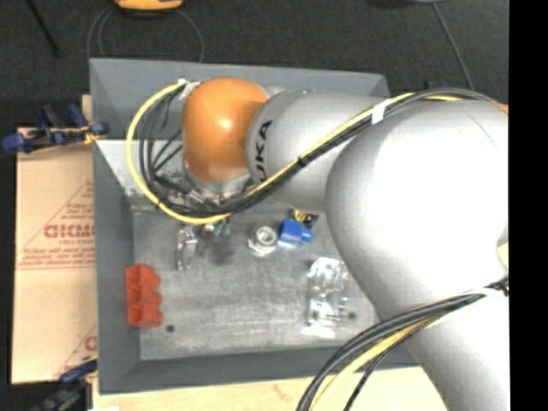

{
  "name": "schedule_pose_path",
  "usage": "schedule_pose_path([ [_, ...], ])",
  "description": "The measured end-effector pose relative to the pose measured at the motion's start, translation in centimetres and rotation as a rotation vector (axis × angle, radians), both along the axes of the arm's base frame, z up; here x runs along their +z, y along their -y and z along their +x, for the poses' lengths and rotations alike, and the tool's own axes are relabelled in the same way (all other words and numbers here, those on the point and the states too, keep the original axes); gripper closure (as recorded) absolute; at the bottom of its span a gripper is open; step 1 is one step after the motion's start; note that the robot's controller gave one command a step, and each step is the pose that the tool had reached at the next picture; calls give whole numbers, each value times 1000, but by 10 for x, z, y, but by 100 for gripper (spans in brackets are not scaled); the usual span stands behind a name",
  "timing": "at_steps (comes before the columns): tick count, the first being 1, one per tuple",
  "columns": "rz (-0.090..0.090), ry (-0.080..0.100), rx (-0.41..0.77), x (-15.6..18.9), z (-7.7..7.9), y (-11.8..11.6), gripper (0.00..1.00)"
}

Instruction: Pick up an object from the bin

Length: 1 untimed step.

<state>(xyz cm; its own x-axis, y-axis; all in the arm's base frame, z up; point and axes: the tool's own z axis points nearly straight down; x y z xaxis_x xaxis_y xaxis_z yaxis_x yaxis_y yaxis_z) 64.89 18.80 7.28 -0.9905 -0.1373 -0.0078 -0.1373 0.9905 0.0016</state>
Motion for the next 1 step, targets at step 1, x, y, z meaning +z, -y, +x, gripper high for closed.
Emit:
schedule_pose_path([
  [1,-1,1,42,4,-7,94,0],
])
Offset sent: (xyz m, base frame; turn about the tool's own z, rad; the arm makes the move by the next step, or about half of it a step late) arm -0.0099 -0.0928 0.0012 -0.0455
